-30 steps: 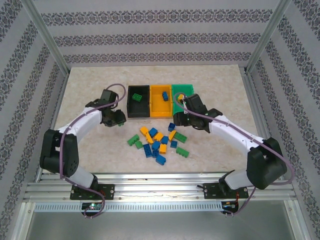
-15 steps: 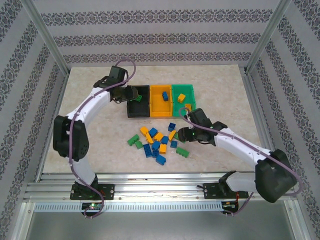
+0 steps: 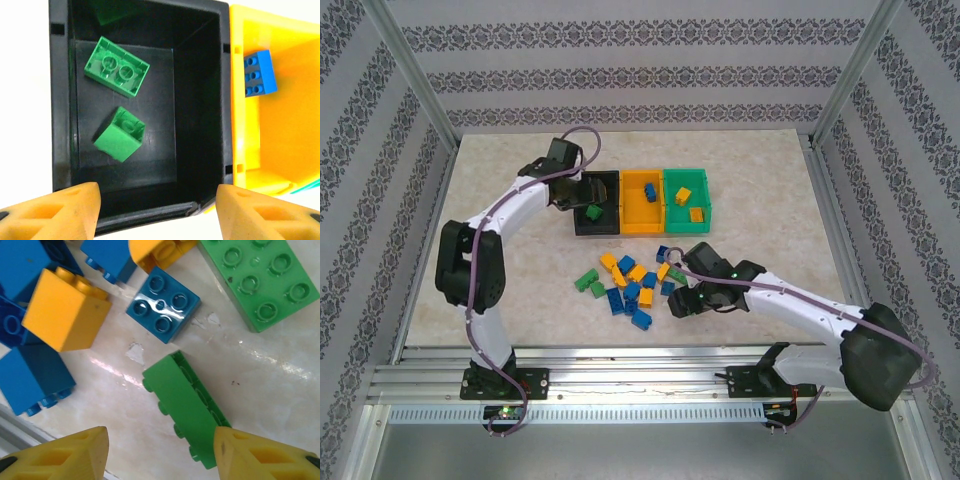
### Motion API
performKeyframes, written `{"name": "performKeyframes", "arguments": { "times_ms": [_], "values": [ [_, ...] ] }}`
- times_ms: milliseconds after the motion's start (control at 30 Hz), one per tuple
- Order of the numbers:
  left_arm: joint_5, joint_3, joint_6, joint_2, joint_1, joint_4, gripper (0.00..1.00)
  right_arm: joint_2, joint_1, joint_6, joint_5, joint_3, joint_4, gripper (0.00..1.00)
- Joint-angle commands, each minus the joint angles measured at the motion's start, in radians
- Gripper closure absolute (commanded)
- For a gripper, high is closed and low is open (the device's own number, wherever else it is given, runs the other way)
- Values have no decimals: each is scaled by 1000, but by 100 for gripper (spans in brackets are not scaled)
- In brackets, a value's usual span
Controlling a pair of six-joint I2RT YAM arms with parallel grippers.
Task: Sort the legos into containers by color
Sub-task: Place the lego in the container, then pick up the lego from the bottom-center of the table.
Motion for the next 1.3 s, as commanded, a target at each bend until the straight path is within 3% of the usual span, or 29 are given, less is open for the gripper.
{"name": "performKeyframes", "arguments": {
  "times_ms": [0, 333, 400, 533, 767, 1000, 1200, 1233, 1267],
  "values": [
    [11, -63, -20, -81, -7, 100, 39, 31, 5, 14, 74, 12, -39, 42],
    [15, -232, -46, -219, -5, 178, 39, 173, 19, 2, 91, 56, -19, 44],
    [5, -273, -51, -253, -4, 209, 39, 191, 25, 2, 97, 64, -20, 50],
    [-36, -345, -52, -325, -4, 234, 39, 194, 29, 1, 83, 64, -11, 72],
    [-69, -502, -74, -421, 7, 314, 37, 141, 42, -12, 12, 59, 32, 81],
    [-79, -614, -92, -505, 21, 343, 19, 104, 22, -26, 3, 163, 161, 81],
    [-42, -677, -151, -546, 47, 350, 9, 353, 8, -16, -53, 449, 269, 78],
    [-44, -683, -160, -559, 47, 346, 1, 398, 6, -14, -56, 502, 269, 78],
    [-51, -701, -171, -578, 47, 350, 0, 451, 4, -13, -57, 561, 266, 78]
  ]
}}
